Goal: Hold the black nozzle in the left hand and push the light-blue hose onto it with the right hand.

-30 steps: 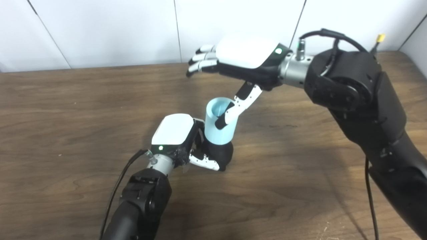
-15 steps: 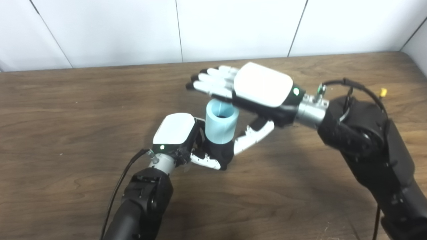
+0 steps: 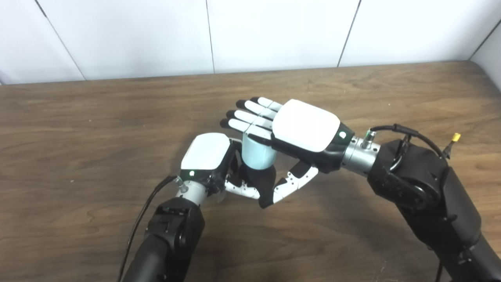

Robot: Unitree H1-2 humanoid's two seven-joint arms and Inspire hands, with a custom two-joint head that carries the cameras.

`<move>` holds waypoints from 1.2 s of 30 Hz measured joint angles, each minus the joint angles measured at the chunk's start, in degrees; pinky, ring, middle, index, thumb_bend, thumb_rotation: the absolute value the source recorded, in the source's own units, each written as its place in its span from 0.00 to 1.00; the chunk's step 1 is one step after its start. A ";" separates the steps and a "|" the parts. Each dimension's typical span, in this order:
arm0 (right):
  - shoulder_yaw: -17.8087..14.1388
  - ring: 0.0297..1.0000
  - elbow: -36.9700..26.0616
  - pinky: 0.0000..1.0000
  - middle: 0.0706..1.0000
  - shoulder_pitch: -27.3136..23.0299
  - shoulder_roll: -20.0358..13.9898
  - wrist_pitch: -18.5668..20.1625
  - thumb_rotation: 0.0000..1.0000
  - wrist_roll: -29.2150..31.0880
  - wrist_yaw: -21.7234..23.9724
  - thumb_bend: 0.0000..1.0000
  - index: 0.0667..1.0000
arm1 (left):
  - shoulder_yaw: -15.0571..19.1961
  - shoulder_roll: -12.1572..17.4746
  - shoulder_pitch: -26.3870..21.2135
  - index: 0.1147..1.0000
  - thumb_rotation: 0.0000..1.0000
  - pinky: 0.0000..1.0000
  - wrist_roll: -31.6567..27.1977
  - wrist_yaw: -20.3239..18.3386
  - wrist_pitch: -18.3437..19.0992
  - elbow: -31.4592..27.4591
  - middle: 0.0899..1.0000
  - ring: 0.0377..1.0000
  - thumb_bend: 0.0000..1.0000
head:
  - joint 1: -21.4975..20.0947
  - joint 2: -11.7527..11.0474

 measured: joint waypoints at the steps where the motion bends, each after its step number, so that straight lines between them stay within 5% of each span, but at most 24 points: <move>1: 0.19 1.00 0.00 1.00 1.00 -0.01 -0.01 -0.16 1.00 -0.54 -0.09 0.65 1.00 | 0.01 0.00 0.00 0.40 0.00 0.41 0.01 -0.07 0.03 -0.01 0.47 0.46 0.50 | -0.09 0.09; 13: 3.74 0.88 -1.00 0.92 0.87 -3.52 -0.74 2.68 1.00 -0.09 4.71 0.71 0.84 | -0.08 -0.05 -0.21 0.41 0.00 0.40 0.31 -1.60 0.50 -0.23 0.46 0.45 0.50 | -0.18 0.44; 24: 6.19 0.85 -2.89 0.85 0.85 -6.42 -2.17 9.26 1.00 0.03 7.97 0.74 0.81 | -0.04 -0.02 -0.21 0.41 0.00 0.38 0.35 -1.69 -0.01 -0.22 0.43 0.42 0.50 | -0.35 0.70; 36: 8.60 1.00 -3.08 1.00 1.00 -6.85 -4.12 12.02 1.00 -0.49 11.51 0.79 0.99 | 0.00 -0.03 -0.21 0.41 0.00 0.38 0.34 -1.93 -0.08 -0.23 0.44 0.43 0.50 | -0.18 0.88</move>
